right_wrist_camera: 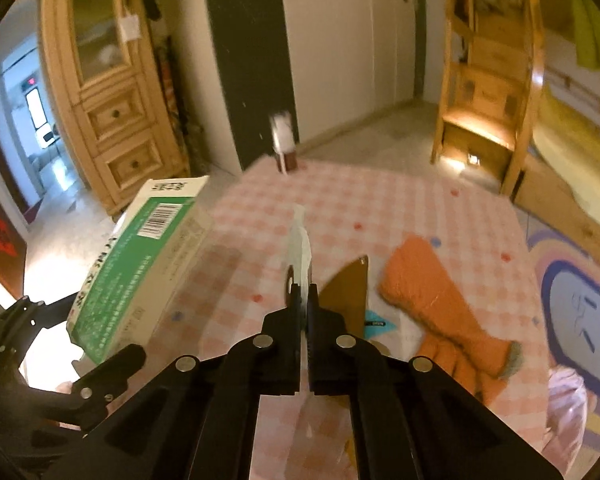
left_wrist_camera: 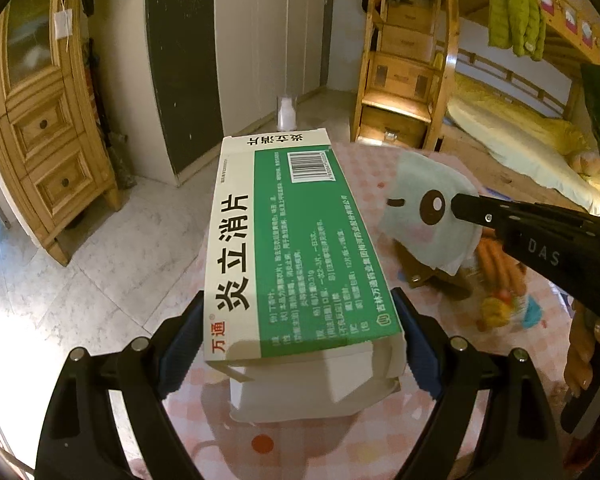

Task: Collect trash
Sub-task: 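Grasp the mint-green face mask with the right gripper while the left gripper holds the box, then carry the box and mask over the bin and open both grippers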

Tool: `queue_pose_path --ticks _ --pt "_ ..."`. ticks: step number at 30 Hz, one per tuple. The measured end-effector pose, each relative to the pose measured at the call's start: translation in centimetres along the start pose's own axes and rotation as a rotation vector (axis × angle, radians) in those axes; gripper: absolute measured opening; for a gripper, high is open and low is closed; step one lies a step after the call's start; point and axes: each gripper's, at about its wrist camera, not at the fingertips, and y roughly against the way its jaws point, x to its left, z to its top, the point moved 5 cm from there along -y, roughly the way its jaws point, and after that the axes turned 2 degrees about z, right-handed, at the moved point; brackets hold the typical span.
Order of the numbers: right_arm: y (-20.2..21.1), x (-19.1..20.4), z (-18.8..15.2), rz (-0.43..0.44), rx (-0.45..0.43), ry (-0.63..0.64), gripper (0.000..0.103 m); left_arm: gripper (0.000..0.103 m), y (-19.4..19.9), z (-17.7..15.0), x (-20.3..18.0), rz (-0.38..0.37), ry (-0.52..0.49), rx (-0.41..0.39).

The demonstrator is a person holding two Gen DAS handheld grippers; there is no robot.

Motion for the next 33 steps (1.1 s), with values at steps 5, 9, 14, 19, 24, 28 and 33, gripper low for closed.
queue_pose_path --ticks 5,9,14,19,24,28,33 --pt "3.2 -0.4 -0.1 0.012 -0.043 -0.030 0.002 0.085 2.4 0.0 -1.0 -0.010 -0.018 -0.026" --pt "5.4 -1.8 -1.6 -0.029 -0.041 -0.052 0.002 0.085 3.8 -0.4 -2.7 -0.048 -0.039 -0.038" --pt "8.0 -4.3 -4.4 -0.089 -0.045 -0.099 0.002 0.085 4.2 -1.4 -6.8 -0.121 -0.101 -0.033" --pt "11.2 -8.4 -7.5 -0.146 -0.060 -0.192 0.002 0.085 3.7 -2.3 -12.5 -0.213 -0.194 -0.016" --pt "14.6 -13.5 -10.3 -0.234 -0.094 -0.289 0.002 0.085 3.3 -2.3 -18.3 -0.278 -0.284 0.006" --pt "17.4 -17.4 -12.3 -0.319 -0.122 -0.361 0.002 0.085 3.4 -2.0 -23.3 -0.333 -0.359 -0.006" --pt "20.1 -22.4 -15.0 -0.423 -0.134 -0.436 0.002 0.085 3.3 -2.2 -29.7 -0.405 -0.430 -0.018"
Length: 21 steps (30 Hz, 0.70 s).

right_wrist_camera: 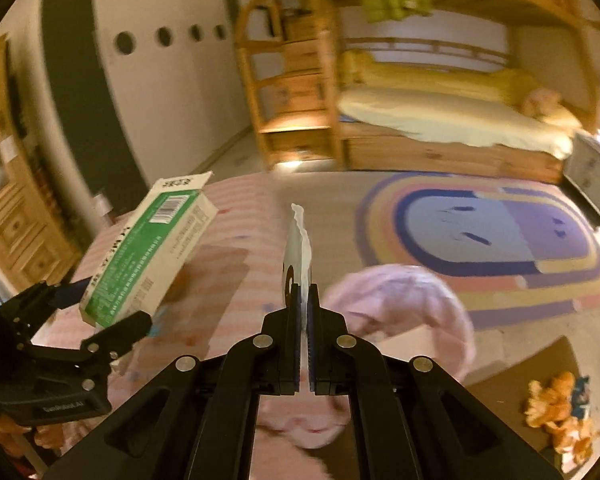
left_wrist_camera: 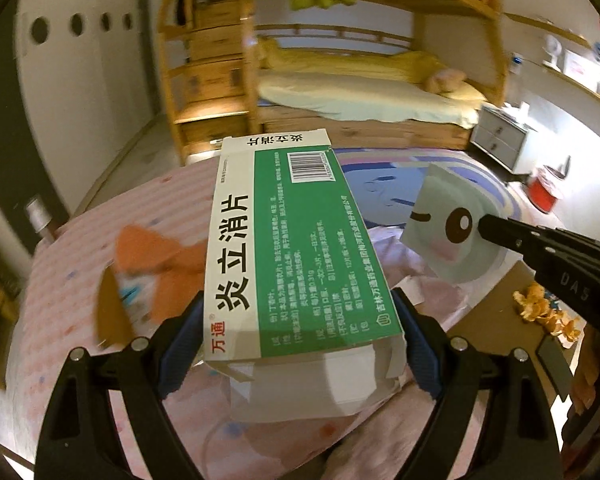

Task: Collect trash
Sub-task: 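Carry the box and mask over the bin and open both grippers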

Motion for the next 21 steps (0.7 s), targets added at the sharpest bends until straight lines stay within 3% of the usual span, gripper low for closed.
queue_pose_path --ticks 10,18,21 --pt "-2.4 -8.0 -1.1 -0.127 0.036 -0.085 0.003 0.085 -5.4 3.2 -7.4 -0.126 -0.125 0.014" --pt "-6.3 -11.1 -0.8 -0.149 0.071 -0.124 0.003 0.087 -9.5 4.9 -9.3 -0.179 -0.142 0.037" --pt "-8.0 -11.7 -1.0 -0.148 0.099 -0.128 0.010 0.093 -10.5 5.3 -9.3 -0.189 -0.131 0.048"
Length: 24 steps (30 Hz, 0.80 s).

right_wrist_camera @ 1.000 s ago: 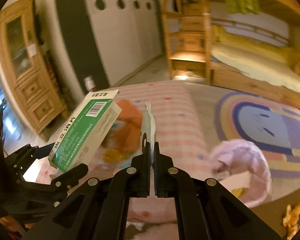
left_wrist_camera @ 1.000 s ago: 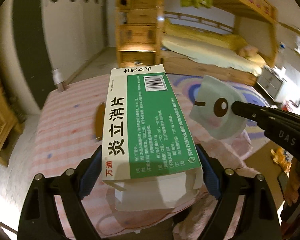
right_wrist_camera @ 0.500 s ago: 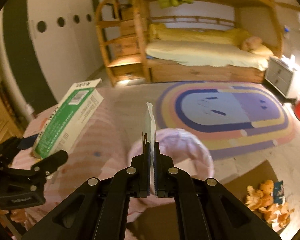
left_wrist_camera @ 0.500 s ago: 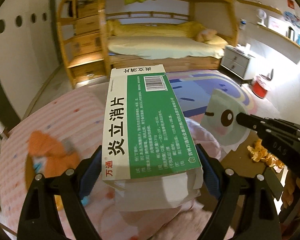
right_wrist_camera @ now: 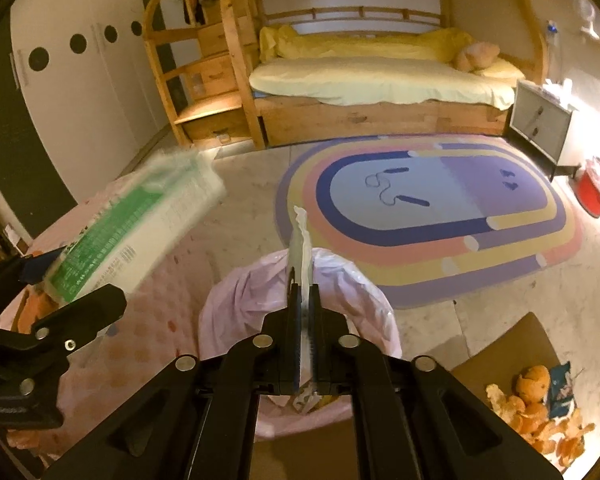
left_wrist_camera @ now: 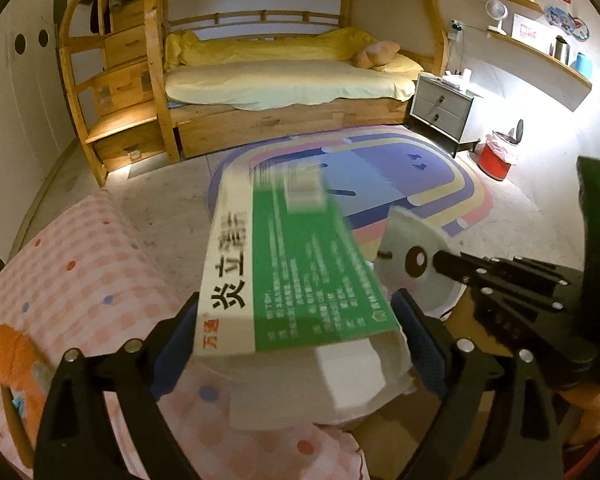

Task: Collect trash
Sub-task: 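Carry the box and mask over the bin and open both grippers, then return the right gripper to the table and grasp the orange knitted glove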

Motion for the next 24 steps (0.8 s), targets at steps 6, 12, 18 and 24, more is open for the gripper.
queue_pose_path --ticks 6,12,18,24 --pt "0.1 -0.5 -0.7 -0.006 0.007 -0.052 0.030 0.096 0.5 -0.2 2.1 0.023 0.049 -0.003" --pt "2.8 0.8 -1.2 0.029 -0.002 -0.058 0.030 0.096 4.3 -1.8 4.9 0.086 0.113 -0.032" --pt "6.7 4.7 -1.3 0.071 -0.047 0.011 0.030 0.096 8.9 -3.9 7.4 0.150 0.159 -0.062" --pt "9.4 9.1 -1.9 0.125 -0.056 0.087 0.030 0.096 13.2 -6.6 9.8 0.226 0.197 -0.097"
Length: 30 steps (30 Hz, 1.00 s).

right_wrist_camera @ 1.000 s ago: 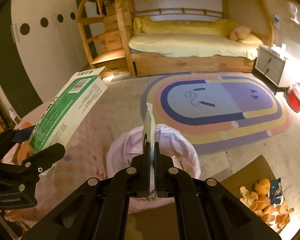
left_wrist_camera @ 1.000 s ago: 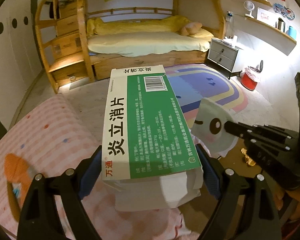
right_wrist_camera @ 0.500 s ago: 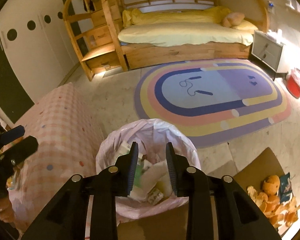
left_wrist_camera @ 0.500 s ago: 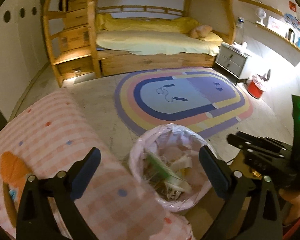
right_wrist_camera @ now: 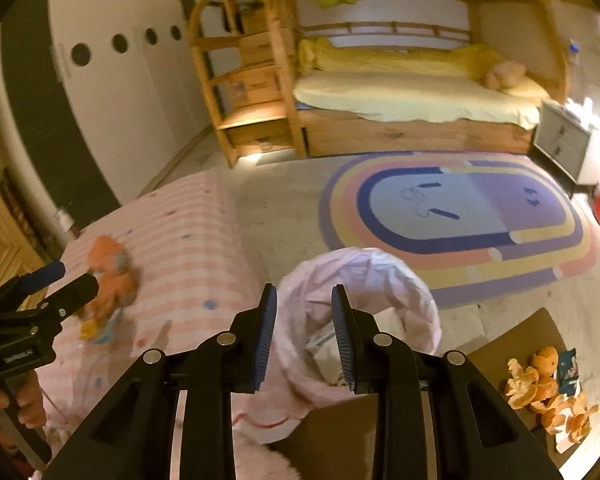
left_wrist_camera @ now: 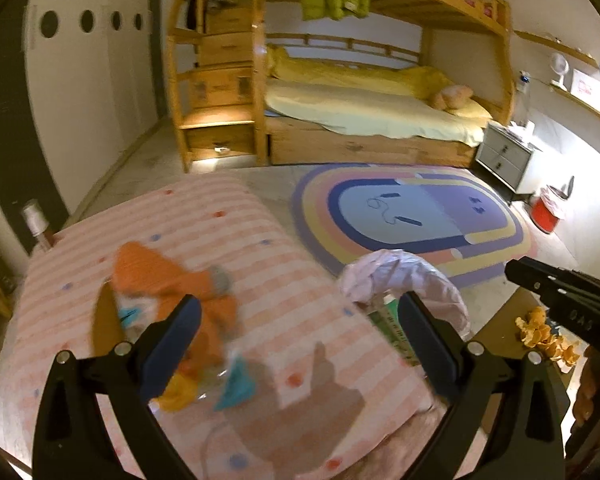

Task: Collect trash
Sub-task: 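Return the right gripper to the table and grasp the orange knitted glove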

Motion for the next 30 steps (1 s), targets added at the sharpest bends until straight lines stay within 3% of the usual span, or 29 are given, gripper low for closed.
queue_pose_path --ticks 12,15,30 --pt "-0.9 10.2 -1.4 0.160 0.052 0.177 0.030 0.096 4.9 -6.1 10.9 0.201 0.172 0.020" --pt "-1.6 12.3 -1.7 0.182 0.070 0.215 0.038 0.096 5.8 -7.4 13.3 0.244 0.214 0.021" --pt "-6.7 18.5 -0.9 0.231 0.108 0.317 0.041 0.096 5.4 -9.3 19.9 0.343 0.304 0.057"
